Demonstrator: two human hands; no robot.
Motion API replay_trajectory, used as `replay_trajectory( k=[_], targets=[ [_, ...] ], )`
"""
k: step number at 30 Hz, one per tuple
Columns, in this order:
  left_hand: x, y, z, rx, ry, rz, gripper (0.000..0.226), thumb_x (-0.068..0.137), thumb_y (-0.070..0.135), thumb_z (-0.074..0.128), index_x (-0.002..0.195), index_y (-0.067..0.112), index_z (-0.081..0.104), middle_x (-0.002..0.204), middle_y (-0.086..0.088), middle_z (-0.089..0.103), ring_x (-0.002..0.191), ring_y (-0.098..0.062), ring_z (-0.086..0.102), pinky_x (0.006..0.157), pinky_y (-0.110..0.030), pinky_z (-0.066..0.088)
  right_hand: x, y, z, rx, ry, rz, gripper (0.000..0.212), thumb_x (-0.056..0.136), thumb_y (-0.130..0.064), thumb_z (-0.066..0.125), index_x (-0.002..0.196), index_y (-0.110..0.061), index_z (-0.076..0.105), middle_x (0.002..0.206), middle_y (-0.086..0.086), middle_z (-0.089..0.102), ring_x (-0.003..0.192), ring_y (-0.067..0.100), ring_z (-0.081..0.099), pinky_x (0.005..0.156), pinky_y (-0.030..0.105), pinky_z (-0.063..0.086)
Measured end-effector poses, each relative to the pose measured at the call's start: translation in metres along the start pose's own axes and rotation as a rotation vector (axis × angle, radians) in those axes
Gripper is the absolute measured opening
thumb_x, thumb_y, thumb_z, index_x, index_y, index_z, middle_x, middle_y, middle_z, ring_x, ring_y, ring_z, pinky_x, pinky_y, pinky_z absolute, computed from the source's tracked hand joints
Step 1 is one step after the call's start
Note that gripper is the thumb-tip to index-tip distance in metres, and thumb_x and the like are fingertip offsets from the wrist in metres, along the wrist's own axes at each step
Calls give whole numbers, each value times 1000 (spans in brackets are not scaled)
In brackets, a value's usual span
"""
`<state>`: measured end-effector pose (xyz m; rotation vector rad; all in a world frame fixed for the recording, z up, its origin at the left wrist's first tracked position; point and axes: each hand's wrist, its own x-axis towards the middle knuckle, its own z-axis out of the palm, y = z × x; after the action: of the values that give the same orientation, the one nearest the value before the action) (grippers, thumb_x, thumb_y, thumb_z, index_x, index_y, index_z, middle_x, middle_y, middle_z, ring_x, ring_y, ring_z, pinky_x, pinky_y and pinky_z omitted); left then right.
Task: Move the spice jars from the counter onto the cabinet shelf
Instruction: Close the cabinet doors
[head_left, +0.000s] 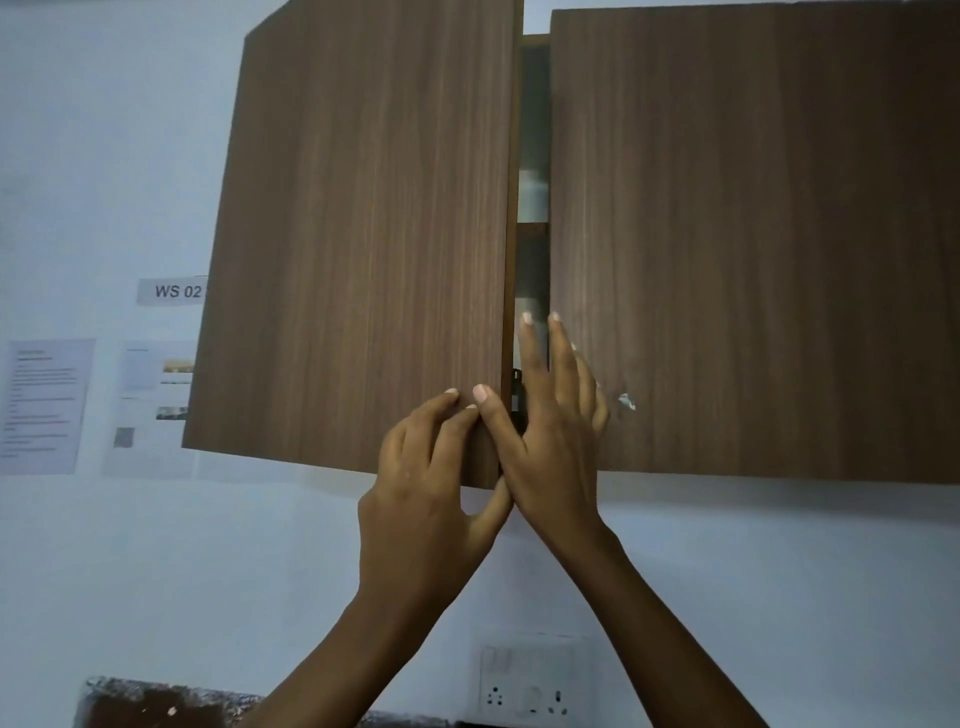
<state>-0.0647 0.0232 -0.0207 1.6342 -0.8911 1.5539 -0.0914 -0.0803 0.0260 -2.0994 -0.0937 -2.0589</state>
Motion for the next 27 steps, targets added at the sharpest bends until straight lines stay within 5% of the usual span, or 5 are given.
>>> replay_trajectory(
  k=[6,12,17,22,27],
  targets=[
    [0,1,41,43,-37,8,60,76,54,50,121,16,58,127,-4,58,110,-24,58,73,-19,42,-6,50,11,-135,-21,71,75,80,-77,9,143,-37,3,157,6,8,143,30,8,109,53,4],
    [-1,-7,79,66,-121,40,61,76,47,58,128,17,52,136,-3,51,120,-24,52,73,-18,42,-13,82,31,-180,-32,234,96,74,-81,2,146,-18,-3,156,8,-2,143,23,-6,113,46,-1],
    [-5,-16,108,116,-203,59,67,81,51,42,137,14,44,145,-7,43,131,-29,43,75,-27,52,-15,97,51,-207,-87,282,89,82,-68,15,147,-9,1,156,9,0,142,21,-6,115,43,1],
    [-12,-24,130,95,-299,64,74,83,42,50,146,17,19,154,-8,23,141,-28,23,86,-40,55,-17,104,64,-296,-45,317,74,88,-51,27,142,-1,25,147,18,34,136,29,26,108,47,19],
    [-15,-29,147,148,-375,106,74,88,43,38,147,15,4,154,-14,13,140,-34,16,104,-48,37,-18,112,71,-381,-61,283,68,89,-45,28,140,-1,26,146,17,36,135,30,33,107,46,18]
  ],
)
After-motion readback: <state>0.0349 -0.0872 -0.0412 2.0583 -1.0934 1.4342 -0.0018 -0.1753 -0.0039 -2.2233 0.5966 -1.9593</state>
